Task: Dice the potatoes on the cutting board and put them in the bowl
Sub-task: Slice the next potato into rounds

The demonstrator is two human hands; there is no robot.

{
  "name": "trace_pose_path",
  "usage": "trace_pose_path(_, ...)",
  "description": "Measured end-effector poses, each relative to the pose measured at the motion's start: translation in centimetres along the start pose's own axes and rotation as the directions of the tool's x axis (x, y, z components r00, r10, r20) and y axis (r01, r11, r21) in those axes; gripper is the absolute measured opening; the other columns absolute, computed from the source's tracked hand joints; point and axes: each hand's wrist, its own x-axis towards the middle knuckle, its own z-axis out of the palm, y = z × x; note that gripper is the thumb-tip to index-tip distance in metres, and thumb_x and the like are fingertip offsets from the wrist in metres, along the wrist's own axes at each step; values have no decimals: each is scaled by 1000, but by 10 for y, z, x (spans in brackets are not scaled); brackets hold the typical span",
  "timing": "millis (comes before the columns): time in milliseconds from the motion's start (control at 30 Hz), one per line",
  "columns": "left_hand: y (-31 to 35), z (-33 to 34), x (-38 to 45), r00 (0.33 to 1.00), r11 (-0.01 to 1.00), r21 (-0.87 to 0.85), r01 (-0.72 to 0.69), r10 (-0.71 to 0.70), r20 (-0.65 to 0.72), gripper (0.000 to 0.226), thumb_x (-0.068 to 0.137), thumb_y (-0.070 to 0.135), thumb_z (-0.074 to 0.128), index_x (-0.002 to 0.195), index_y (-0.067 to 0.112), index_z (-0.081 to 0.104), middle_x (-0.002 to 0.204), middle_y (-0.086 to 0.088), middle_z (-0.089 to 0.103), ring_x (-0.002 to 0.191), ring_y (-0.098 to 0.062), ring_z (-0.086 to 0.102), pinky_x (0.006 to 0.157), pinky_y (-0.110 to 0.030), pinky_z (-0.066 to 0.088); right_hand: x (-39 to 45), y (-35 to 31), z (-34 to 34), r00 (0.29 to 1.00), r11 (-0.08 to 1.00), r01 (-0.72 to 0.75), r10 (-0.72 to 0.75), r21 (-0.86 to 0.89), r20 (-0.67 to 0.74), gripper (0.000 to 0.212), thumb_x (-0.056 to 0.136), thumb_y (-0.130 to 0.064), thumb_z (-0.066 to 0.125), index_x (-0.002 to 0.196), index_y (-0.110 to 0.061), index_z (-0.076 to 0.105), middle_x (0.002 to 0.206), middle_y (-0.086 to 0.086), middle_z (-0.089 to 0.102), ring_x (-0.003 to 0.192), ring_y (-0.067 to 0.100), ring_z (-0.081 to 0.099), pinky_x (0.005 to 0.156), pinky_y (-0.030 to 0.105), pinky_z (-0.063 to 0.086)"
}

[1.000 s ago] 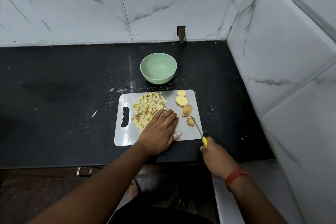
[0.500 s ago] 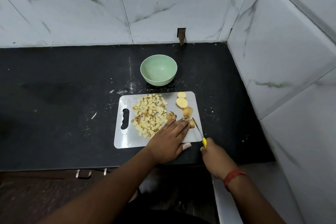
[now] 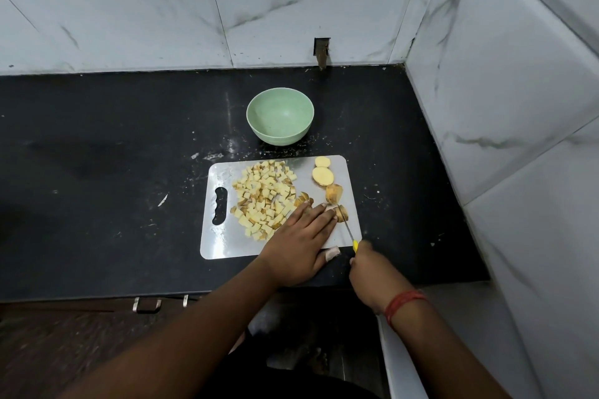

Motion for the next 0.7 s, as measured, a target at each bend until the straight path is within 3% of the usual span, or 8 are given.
trace_pose_path(333, -8, 1, 2, 999, 1000, -2, -25, 25, 23, 67, 108, 56, 28, 156, 9, 38, 159, -10, 40, 150, -28, 30, 126, -51, 13, 13, 0, -6, 997, 998, -5, 10, -56, 81, 30, 100, -13, 42, 127, 1, 38, 116, 18, 60, 105, 31, 61, 75, 30, 39)
trace_pose_path(467, -7, 2, 3, 999, 1000, -1, -24, 24, 23, 66, 108, 55, 28, 157, 11, 37, 160, -8, 39, 151, -28, 29, 125, -52, 13, 12, 0, -3, 997, 999, -6, 10, -51, 74, 27, 100, -16, 44, 123, -3, 39, 99, 10, 59, 83, 21, 56, 69, 28, 40)
trace_pose_path(567, -6, 2, 2, 1000, 1000, 18, -6, 6, 24, 64, 108, 53, 28, 155, 12, 41, 158, -8, 42, 150, -29, 31, 125, -52, 14, 12, 1, 0, 998, 998, 8, -4, -57, 59, 31, 102, -17, 44, 127, -2, 37, 76, -2, 46, 66, 11, 47, 57, 24, 33)
trace_pose_path(600, -6, 2, 2, 1000, 1000, 28, -4, 3, 27, 64, 108, 53, 29, 154, 12, 43, 158, -7, 43, 149, -30, 32, 125, -53, 15, 12, 2, 1, 998, 999, 13, -10, -47, 62, 32, 102, -17, 42, 129, -1, 37, 77, 0, 47, 67, 11, 48, 59, 24, 35)
trace_pose_path(700, -5, 2, 3, 999, 999, 46, -5, 4, 33, 63, 107, 54, 32, 152, 12, 46, 157, -7, 45, 149, -31, 33, 124, -54, 17, 8, 5, 4, 997, 999, 34, -32, -23, 68, 28, 101, -13, 39, 127, -2, 39, 102, 12, 59, 95, 28, 60, 75, 29, 39)
